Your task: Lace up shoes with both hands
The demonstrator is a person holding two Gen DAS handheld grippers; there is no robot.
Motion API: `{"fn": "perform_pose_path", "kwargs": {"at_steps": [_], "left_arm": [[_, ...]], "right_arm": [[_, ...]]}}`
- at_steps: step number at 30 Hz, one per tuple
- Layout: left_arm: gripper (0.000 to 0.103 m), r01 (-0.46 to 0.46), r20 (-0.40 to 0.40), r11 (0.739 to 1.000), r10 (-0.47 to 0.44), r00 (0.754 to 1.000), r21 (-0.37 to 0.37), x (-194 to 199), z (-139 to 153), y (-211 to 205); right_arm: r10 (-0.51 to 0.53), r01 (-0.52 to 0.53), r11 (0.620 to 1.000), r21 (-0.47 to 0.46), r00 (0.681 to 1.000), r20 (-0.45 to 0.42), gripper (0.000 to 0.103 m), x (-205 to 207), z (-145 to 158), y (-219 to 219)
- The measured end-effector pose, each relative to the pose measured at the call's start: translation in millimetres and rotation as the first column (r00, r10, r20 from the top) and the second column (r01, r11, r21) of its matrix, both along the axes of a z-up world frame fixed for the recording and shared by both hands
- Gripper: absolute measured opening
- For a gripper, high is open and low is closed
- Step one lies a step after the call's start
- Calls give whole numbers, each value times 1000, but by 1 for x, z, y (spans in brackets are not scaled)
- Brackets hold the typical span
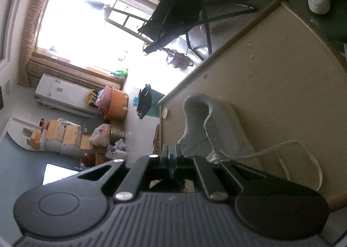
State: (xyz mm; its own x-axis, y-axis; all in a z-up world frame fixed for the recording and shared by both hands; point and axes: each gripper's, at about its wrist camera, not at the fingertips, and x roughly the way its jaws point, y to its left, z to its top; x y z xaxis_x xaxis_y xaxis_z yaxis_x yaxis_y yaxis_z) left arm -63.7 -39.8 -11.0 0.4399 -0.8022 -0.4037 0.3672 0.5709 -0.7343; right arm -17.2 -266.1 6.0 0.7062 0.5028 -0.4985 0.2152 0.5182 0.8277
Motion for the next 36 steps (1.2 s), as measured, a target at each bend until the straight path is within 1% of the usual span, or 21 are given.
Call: {"fn": "perform_pose_path", "kwargs": {"at_steps": [3, 4, 6, 10, 13, 14, 16, 19, 21, 24, 25, 27, 30, 33, 34, 36], "left_arm": [[15, 1, -8, 1000, -1, 1000, -16, 1, -4, -1], [9, 2, -7, 1000, -2, 1000, -21, 1, -5, -1], [6, 5, 2, 1000, -5, 1000, -26, 1, -5, -2], [4, 13, 42, 1000, -13, 999, -1, -2, -1, -6], [4, 30, 113, 997, -38, 993, 72, -6, 6, -11], [4, 29, 139, 994, -44, 989, 110, -7, 9, -12], [4, 30, 181, 982, -65, 981, 187, -10, 14, -16], [4, 34, 217, 964, -94, 972, 264, -12, 17, -20], [4, 37, 236, 945, -119, 964, 324, -11, 18, -21], [4, 40, 284, 898, -180, 942, 438, -10, 21, -21], [4, 39, 299, 879, -203, 932, 475, -9, 23, -20], [4, 48, 304, 849, -241, 922, 527, -1, 25, -16], [4, 48, 309, 806, -280, 909, 589, 11, 31, -7], [4, 53, 306, 769, -315, 898, 637, 27, 38, -2], [4, 53, 310, 759, -327, 893, 648, 31, 42, -2], [4, 63, 311, 737, -359, 880, 673, 39, 47, -5]], "right_arm": [[2, -2, 1000, 13, 1000, 4, 3, 0, -1, 0], [3, -3, 1000, 17, 1000, 5, 3, 0, -1, 0], [7, -7, 1000, 19, 1000, 7, 3, 0, -1, 0], [21, -21, 999, 25, 1000, 21, 3, 0, -1, -1], [39, -39, 999, 17, 998, 42, 3, -2, 2, -2], [45, -46, 999, 13, 998, 46, 3, -2, 2, -2], [57, -57, 998, 4, 997, 55, 4, -3, 3, -2], [50, -49, 999, -10, 997, 60, 5, -5, 3, -3], [36, -34, 999, -42, 998, 58, 6, -7, 4, -4], [20, -15, 993, -113, 999, 50, 7, -8, 5, -7], [21, -13, 987, -161, 999, 48, 7, -8, 7, -7], [38, -26, 956, -292, 999, 37, 8, -8, 9, -3], [99, -84, 886, -457, 995, 9, 8, -6, 8, 13], [180, -150, 795, -588, 984, -7, 11, -3, 5, 41], [204, -165, 761, -627, 979, -11, 14, -2, 4, 51], [214, -158, 705, -692, 977, -6, 17, -1, 4, 68]]}}
